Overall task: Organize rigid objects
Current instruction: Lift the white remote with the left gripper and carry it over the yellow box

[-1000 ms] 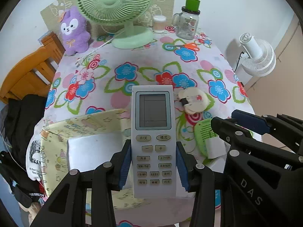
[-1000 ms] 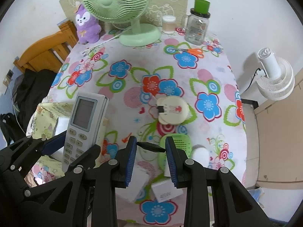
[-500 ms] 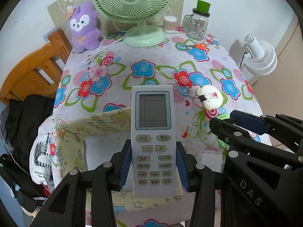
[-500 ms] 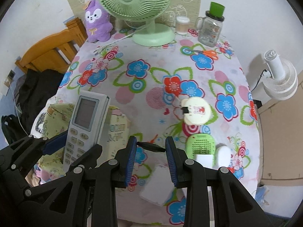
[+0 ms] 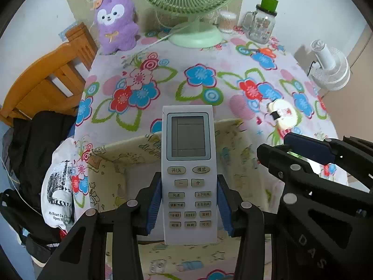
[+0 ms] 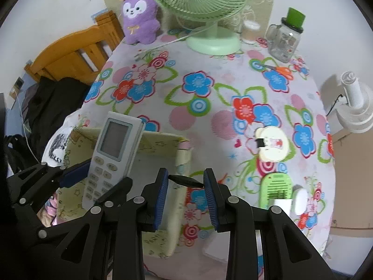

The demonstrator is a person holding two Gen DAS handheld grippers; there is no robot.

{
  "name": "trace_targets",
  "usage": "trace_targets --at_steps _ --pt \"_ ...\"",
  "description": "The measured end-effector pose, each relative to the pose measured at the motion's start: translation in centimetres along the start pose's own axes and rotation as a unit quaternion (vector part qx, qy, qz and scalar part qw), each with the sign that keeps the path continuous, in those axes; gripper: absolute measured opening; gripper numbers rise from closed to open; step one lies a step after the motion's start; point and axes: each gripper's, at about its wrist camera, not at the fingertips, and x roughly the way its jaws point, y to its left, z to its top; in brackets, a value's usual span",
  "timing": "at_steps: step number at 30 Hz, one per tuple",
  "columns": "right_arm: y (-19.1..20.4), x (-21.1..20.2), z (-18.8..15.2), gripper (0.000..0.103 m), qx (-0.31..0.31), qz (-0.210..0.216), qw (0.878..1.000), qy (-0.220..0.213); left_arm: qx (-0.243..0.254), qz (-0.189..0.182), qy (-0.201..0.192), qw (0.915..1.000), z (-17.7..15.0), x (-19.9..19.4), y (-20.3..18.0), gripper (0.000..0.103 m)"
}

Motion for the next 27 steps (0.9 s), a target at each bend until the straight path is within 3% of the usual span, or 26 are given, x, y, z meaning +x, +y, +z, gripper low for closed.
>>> trace_targets --at_steps 14,27 --pt "3.7 2.5 0.6 0.034 -0.032 0.005 0.999 0.021 -0.013 0.002 0.03 0.9995 -0.9 2.0 2.9 0.045" --pt "3.4 4.6 0.2 0.034 -0.017 0.007 0.999 0.043 -0.012 -0.01 0.07 0.9975 -2.1 5.0 3.2 0.046"
